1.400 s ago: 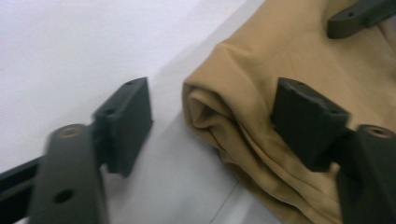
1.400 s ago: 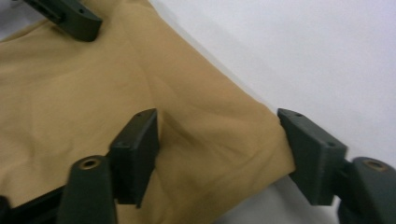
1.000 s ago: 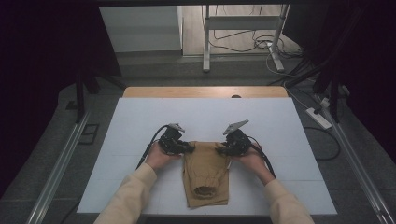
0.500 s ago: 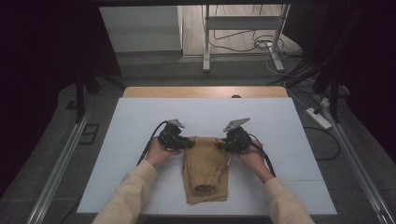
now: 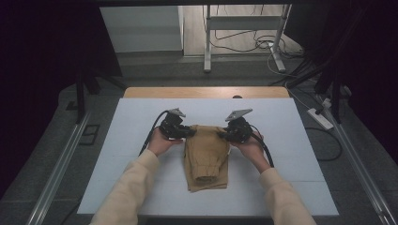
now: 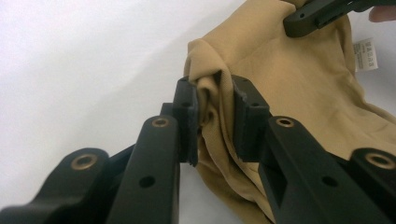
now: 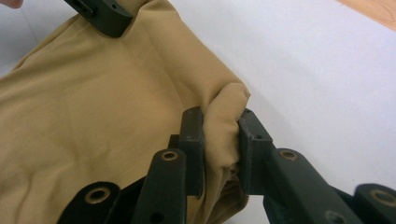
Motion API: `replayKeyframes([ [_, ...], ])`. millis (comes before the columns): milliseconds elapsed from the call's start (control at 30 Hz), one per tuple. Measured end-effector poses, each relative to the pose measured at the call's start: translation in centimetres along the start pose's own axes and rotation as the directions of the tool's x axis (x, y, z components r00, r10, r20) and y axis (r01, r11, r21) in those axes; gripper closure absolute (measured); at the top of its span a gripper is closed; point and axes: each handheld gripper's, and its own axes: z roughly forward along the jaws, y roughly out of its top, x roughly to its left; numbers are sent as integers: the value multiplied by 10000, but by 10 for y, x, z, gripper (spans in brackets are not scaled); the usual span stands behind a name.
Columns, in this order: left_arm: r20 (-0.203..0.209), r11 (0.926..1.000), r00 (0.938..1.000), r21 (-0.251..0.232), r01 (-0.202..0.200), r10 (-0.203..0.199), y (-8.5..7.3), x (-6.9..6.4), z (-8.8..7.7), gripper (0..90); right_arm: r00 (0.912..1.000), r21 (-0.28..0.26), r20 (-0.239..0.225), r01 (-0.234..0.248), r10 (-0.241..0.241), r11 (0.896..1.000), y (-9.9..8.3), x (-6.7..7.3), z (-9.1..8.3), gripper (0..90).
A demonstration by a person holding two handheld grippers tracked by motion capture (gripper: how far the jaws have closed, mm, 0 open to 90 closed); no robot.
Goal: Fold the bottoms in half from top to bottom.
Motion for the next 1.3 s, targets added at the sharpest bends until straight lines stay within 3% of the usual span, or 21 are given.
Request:
replayKeyframes([
  [233,-124,9999,9999,142,36,-34,7,10,7,739,9996,100,230,-164,162,9998,5,-9,7,745],
  [600,-352,10000,9993,-14,99,-99,18,24,14,734,9971,44,706,-299,295,9995,14,-21,16,745],
  [1033,-653,10000,9979,-23,10,-12,24,24,16,707,9959,-55,827,-362,366,9993,13,-27,17,740],
  [1133,-789,9999,9968,-42,100,-103,23,25,15,621,9949,-98,956,-321,328,9994,13,-27,18,675],
  [1233,-1026,9999,9947,-51,98,-103,23,25,14,402,9907,-279,1296,-383,416,9989,13,-27,18,486],
  [1300,-1107,9999,9938,-86,96,-105,23,24,12,329,9871,-405,1488,-540,595,9977,13,-27,15,404],
])
